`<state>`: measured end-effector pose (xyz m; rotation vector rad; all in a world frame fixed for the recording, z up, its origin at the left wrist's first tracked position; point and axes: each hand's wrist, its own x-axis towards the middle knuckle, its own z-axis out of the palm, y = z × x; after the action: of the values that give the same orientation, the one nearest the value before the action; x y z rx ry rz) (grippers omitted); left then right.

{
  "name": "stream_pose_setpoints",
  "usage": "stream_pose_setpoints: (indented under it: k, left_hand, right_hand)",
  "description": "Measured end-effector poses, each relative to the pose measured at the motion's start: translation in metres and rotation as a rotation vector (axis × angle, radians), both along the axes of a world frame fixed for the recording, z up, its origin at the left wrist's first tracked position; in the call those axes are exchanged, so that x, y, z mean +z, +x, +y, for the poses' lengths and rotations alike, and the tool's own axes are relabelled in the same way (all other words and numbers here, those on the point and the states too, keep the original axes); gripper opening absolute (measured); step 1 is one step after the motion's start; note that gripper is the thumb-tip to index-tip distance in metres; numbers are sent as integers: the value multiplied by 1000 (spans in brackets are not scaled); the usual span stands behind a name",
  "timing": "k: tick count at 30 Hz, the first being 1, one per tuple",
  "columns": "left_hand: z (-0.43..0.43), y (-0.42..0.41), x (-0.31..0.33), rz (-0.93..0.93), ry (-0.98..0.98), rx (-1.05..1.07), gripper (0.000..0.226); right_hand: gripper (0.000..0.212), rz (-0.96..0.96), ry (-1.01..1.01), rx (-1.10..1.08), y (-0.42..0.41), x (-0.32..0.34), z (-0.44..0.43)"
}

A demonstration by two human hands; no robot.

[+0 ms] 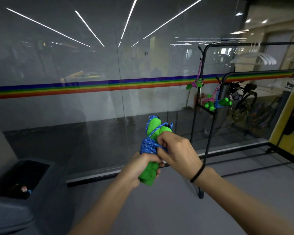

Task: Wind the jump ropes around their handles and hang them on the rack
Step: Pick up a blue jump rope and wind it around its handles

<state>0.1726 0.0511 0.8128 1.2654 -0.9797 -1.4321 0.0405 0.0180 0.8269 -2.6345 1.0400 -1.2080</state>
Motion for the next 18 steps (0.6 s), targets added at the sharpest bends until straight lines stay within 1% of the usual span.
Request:
stream_pose_setpoints:
  k: [6, 10, 12, 15, 16, 18]
  left_hand:
    - [5, 5, -7, 69, 69, -82, 12]
    - [5, 6, -8, 71, 58, -90, 11]
    - [4, 6, -11, 44, 45, -77, 11]
    - [2, 2, -15, -1, 27, -59, 11]
    - [1, 0, -16, -13, 19, -48, 11]
    - [-3, -5, -19, -22, 4, -18, 11]
  right_hand:
    - [9, -2, 57, 70, -4, -5, 2]
    - [10, -47, 91, 54, -2, -6, 3]
    - [6, -51, 153, 18, 0, -4, 4]
    - [14, -82, 261, -82, 2, -5, 1]
    - [15, -81, 272, -113, 3, -6, 0]
    - [8, -44, 248, -174, 7, -9, -3]
